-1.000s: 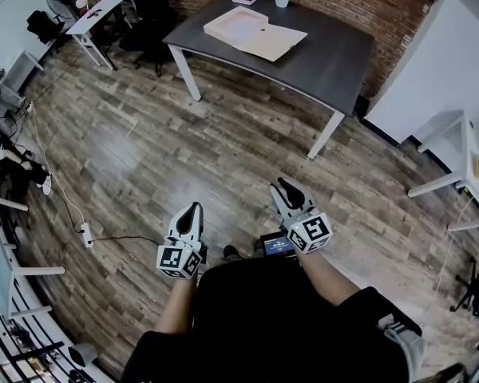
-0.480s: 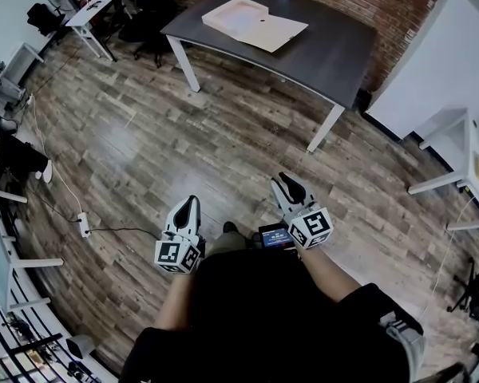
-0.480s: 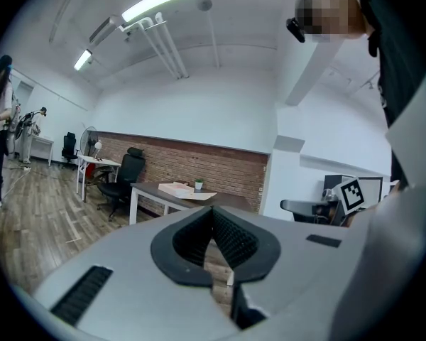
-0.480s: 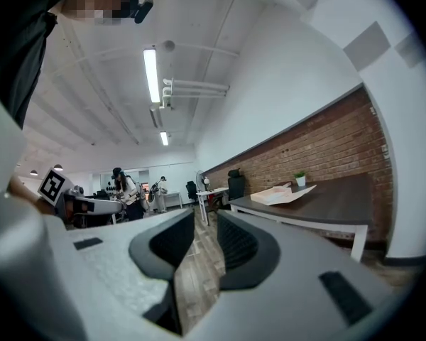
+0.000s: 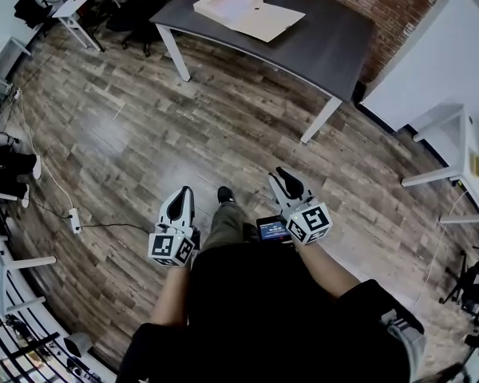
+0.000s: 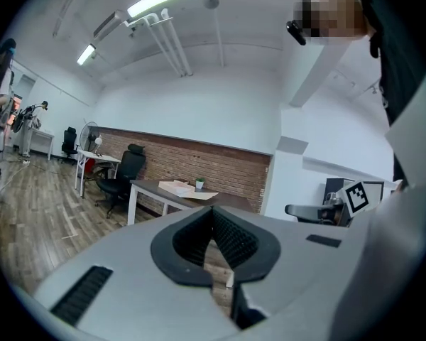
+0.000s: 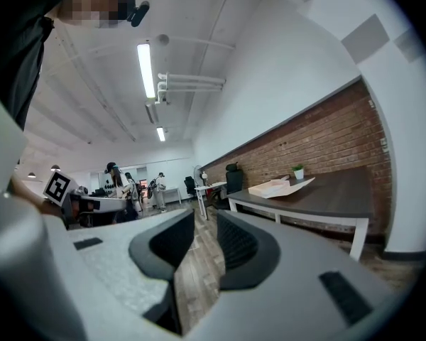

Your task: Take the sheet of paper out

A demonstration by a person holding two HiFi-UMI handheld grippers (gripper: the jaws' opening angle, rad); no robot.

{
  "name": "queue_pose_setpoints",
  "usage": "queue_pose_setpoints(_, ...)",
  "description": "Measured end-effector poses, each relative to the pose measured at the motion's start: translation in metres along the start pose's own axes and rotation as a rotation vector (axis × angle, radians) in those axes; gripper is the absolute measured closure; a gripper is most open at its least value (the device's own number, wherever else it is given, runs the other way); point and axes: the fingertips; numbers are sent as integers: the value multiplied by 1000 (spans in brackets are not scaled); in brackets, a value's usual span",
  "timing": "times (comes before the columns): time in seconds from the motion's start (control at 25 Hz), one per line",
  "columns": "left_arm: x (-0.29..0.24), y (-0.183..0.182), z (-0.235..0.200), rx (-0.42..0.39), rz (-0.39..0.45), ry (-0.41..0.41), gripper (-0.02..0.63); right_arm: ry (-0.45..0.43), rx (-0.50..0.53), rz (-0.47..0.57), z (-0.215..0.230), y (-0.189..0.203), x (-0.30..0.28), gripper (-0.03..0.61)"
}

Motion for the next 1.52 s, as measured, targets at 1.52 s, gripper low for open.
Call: queue_pose_setpoints(1.52,-273,-62,-258,91,-12,42,618,-17,32,-82,100,-61,-367,474)
Point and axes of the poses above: the fingertips, and each gripper's own axes: x backward along the fingers, z to its right, y out of its underside, and after that the axes turned 2 degrees about -y, right-handed
